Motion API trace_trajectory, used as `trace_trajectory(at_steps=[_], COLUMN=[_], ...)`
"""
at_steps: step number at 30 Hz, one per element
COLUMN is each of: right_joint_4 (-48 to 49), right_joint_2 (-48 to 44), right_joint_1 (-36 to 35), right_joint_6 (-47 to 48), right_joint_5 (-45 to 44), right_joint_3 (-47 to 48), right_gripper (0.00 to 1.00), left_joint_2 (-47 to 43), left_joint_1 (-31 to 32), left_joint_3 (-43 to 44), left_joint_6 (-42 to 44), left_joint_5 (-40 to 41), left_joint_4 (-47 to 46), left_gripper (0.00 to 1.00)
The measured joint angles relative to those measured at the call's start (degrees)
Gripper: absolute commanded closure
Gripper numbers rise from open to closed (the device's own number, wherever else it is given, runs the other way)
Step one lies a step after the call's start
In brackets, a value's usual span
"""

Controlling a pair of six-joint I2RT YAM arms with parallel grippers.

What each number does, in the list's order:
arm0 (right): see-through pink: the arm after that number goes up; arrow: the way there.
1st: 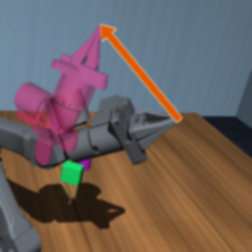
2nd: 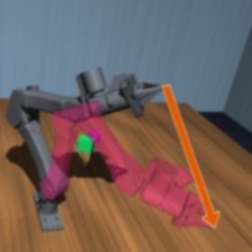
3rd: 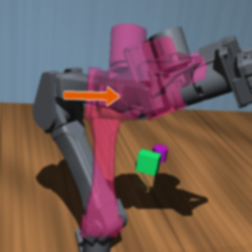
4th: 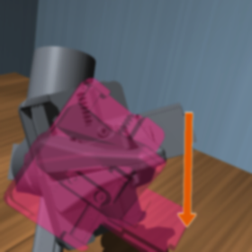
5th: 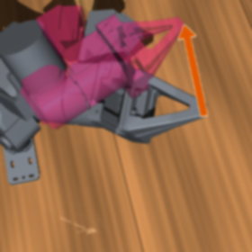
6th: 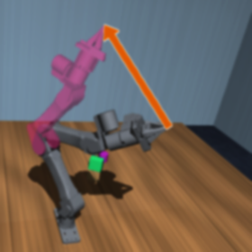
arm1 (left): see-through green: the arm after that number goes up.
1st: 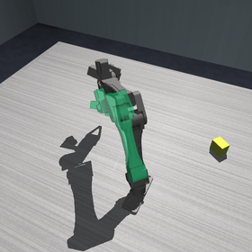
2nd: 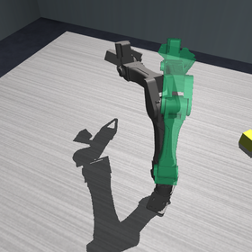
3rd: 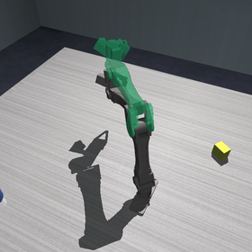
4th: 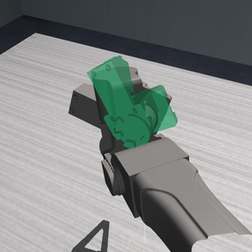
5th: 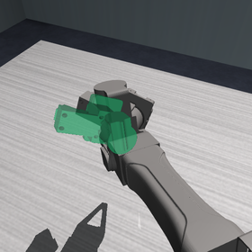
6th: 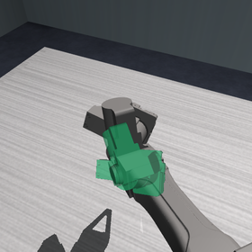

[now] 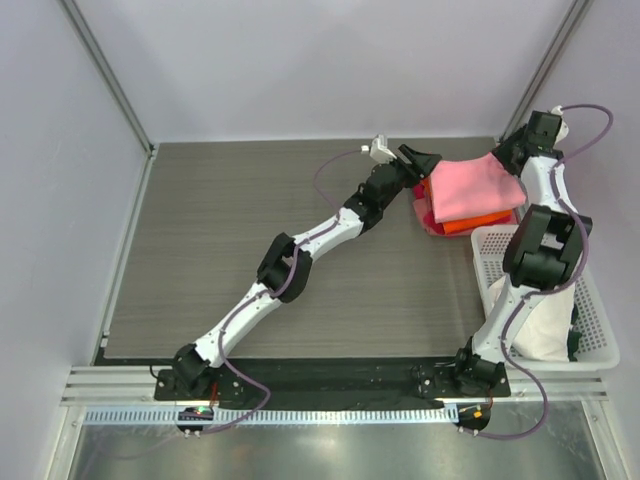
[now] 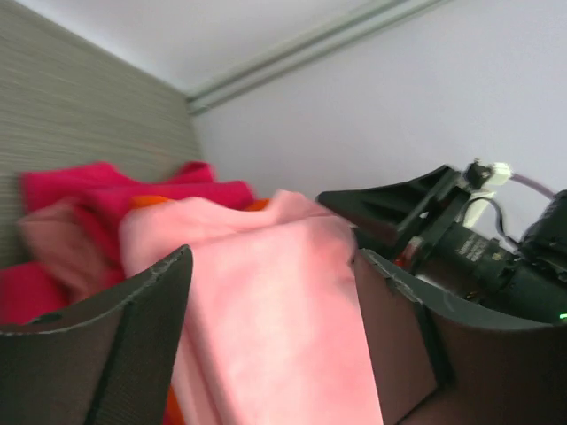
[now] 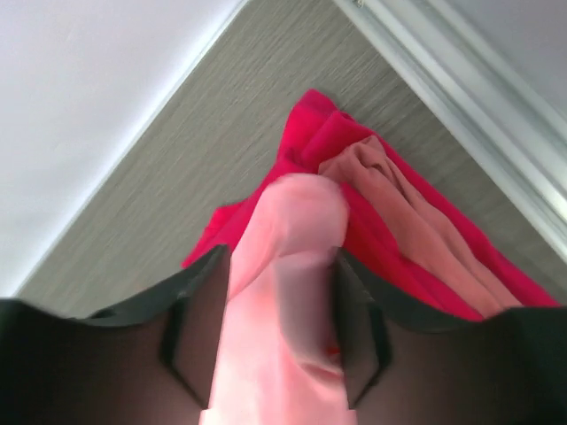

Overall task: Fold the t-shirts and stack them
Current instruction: Neatly place the folded tshirt to the corner

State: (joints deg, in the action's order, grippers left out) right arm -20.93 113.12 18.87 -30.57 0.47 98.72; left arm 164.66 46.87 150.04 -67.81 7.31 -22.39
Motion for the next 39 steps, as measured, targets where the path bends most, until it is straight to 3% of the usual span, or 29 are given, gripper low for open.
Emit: trace_trajectory(at_steps=[2, 7, 14, 17, 20, 23, 24, 28, 32, 39], right_joint_4=[1.29, 1.11, 1.6, 1.57, 3.63, 8.59, 10.38, 17.4, 19.3, 24.98], right_joint_2=[3.91, 7.1, -3.89, -11.78, -18.45, -22.73, -23.34, -23.32, -23.34, -24.5], right_joint_1=[0.02, 0.11, 0.11, 0.11, 0.26, 0.37, 0.37, 0.31, 0.2, -0.63], right_joint_6=[-0.46, -0.83, 0.79, 1.9, 1.53, -0.72, -2.05, -7.32, -9.86, -11.96], right_joint_5=[1.14, 1.9, 0.02, 0.85, 7.02, 15.87, 18.91, 28.79, 34.14, 35.58], right_joint_3=[1.6, 2.12, -3.72, -6.21, -8.46, -13.33, -15.26, -24.44, -31.12, -34.8], right_gripper=[0.3, 0.28, 0.29, 0.34, 0.43, 0.63, 0.74, 0.91, 0.95, 0.99], left_joint_2=[1.42, -3.21, -17.09, -26.67, -35.65, -43.04, -45.4, -53.16, -59.23, -69.75], left_joint_1=[-0.74, -2.19, -1.86, -1.62, -1.51, -1.51, -1.51, -1.51, -1.51, -1.7], left_joint_3=[0.07, -13.2, -27.08, -33.22, -38.97, -43.82, -45.72, -55.45, -64.61, -78.27], left_joint_6=[1.36, 7.61, 15.21, 16.35, 17.29, 17.57, 17.66, 18.38, 20.22, 22.84], left_joint_5=[0.28, 1.27, 1.64, 1.62, 1.55, 1.49, 1.44, 1.22, 1.2, 3.72], left_joint_4=[0.22, 0.0, 2.54, 1.99, 1.33, 2.27, 2.84, 3.61, 6.82, 11.5], left_gripper=[0.14, 0.07, 0.06, 0.06, 0.06, 0.07, 0.07, 0.07, 0.04, 0.02])
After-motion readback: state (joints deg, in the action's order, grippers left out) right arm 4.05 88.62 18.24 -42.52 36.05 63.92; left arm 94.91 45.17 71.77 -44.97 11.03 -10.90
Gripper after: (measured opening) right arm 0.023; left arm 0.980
